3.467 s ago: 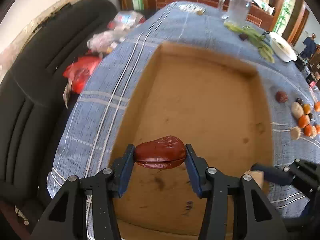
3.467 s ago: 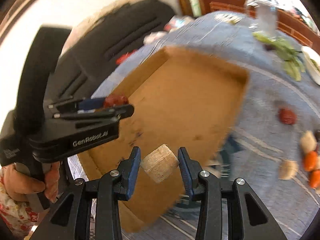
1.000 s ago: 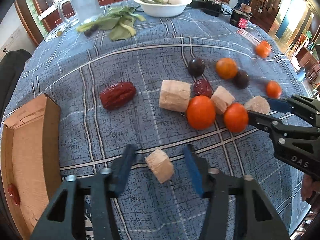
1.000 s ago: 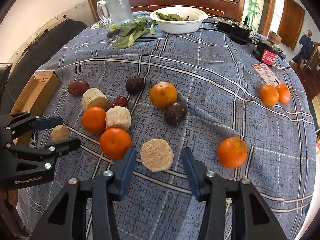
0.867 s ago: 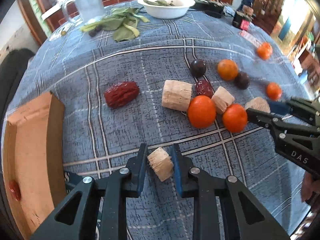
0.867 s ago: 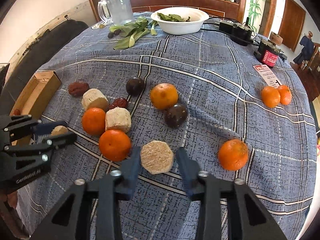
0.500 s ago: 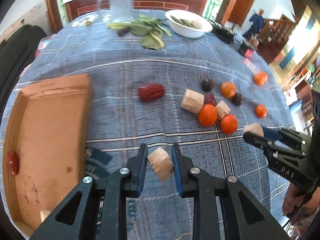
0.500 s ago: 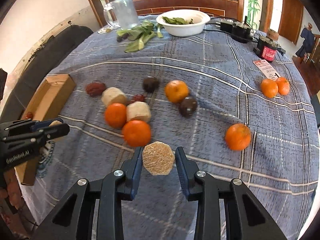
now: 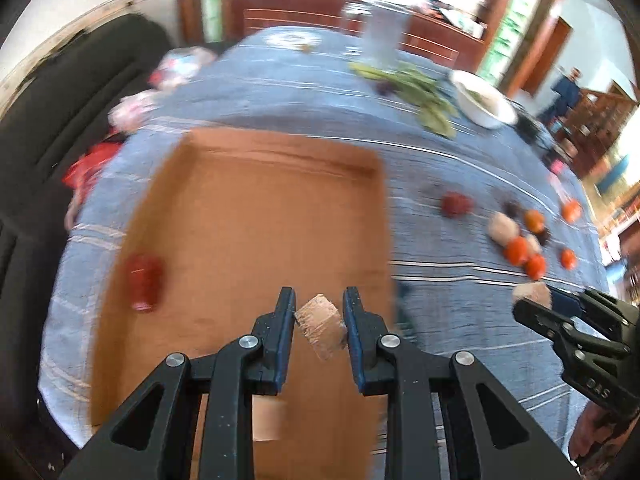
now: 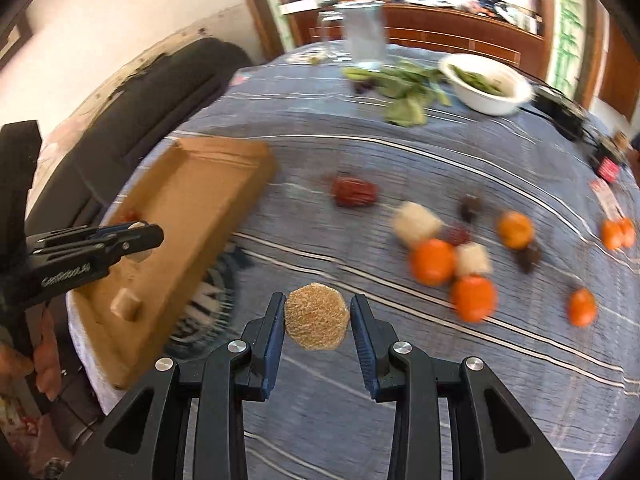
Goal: Organize fruits
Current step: 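Carry the pale cube and round slice with both tools over the tray, then open both tools to release the cube and slice into the tray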
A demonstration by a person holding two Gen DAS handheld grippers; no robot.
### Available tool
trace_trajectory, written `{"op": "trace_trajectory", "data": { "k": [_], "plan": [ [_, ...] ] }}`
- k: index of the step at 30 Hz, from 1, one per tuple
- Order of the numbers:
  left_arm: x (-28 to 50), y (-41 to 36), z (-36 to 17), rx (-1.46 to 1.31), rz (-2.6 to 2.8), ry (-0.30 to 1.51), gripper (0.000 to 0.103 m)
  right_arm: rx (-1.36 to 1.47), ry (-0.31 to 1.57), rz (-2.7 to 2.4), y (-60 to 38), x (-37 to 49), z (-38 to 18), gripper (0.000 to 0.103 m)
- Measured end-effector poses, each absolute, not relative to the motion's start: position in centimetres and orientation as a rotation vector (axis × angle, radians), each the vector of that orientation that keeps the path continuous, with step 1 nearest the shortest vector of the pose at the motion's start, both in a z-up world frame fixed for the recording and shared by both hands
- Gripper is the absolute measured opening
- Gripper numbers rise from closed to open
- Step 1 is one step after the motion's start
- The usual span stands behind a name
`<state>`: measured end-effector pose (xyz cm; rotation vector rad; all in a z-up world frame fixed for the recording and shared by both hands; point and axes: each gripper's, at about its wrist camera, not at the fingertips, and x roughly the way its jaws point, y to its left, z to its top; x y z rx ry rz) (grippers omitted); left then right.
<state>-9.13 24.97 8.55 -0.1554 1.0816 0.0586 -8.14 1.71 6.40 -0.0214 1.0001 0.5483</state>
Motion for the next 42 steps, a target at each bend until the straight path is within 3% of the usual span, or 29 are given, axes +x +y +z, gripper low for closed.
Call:
{"op": "trace_trajectory", "data": {
  "k": [17,29,32,34,36,42],
  "plan": [
    [-12.0,33.2,5.4,-0.154,0.195,1.162,0.024,-0.120,1.066,0.732,18.3,-9.7,5.0,0.037],
    [-11.6,34.3,4.4,-0.141,0.212,1.195,0.024,-0.214,1.086,0.698,22.1,-9.3,2.5,0.037],
    [-11.4,34.4,4.7,-0.140,0.213,1.188,0.035,-0.224,1.080,0.693,22.3,-9.2,2.6,0.039],
    [-11.3,34.5,5.2,-0.145,0.219,1.175,0.050,-0.219,1.074,0.689,22.4,-9.2,2.8,0.048],
    [-11.1,34.5,5.6,-0.142,0.225,1.167,0.051,-0.211,1.058,0.681,22.3,-9.3,3.2,0.062],
    [-10.5,34.1,7.4,-0.110,0.248,1.134,0.062,-0.178,1.022,0.630,20.9,-9.5,4.8,0.063]
  ]
}}
